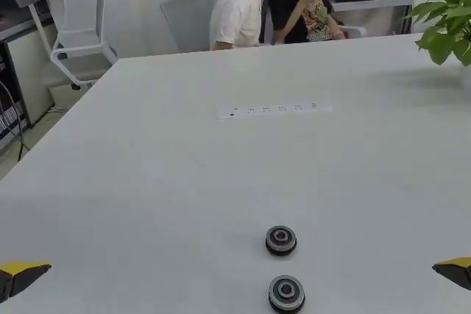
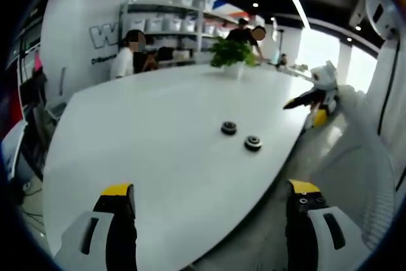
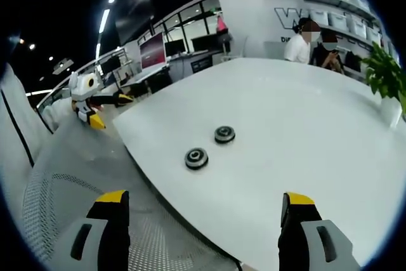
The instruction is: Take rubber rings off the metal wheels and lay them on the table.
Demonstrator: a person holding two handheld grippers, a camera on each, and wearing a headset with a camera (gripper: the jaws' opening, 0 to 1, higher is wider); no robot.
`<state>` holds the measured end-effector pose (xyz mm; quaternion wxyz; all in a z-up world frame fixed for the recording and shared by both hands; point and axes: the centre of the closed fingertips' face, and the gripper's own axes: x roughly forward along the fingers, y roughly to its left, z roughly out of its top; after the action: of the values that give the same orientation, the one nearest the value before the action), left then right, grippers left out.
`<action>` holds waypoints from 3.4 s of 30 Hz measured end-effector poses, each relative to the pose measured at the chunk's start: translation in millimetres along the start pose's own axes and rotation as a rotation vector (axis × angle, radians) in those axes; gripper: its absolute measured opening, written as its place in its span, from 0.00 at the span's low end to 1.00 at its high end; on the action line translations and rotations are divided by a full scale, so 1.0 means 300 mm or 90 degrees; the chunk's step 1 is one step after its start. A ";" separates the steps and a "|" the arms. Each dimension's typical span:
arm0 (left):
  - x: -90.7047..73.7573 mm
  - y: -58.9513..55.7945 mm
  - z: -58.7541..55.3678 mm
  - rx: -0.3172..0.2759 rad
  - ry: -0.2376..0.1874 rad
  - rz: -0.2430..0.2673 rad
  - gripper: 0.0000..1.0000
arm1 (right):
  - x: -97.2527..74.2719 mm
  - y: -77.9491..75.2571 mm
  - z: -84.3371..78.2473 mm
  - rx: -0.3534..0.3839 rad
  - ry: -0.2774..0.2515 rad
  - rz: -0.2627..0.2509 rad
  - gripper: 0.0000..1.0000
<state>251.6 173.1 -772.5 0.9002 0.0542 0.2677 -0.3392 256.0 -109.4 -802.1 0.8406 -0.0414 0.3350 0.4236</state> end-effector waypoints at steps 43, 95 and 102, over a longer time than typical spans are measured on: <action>0.018 -0.067 0.043 -0.005 0.003 -0.067 1.00 | 0.066 -0.017 -0.016 0.025 0.000 0.027 0.99; 0.396 -0.345 0.357 0.245 -0.048 -0.261 0.92 | 0.220 0.045 0.144 -0.141 -0.063 0.194 0.76; 0.443 -0.350 0.322 0.229 -0.044 -0.272 0.77 | 0.254 0.028 0.132 -0.146 -0.062 0.190 0.69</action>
<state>310.9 -11.4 -750.4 0.7926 0.1438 0.1776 -0.5652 302.5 -38.0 -815.5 0.7734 -0.0658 0.2457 0.5807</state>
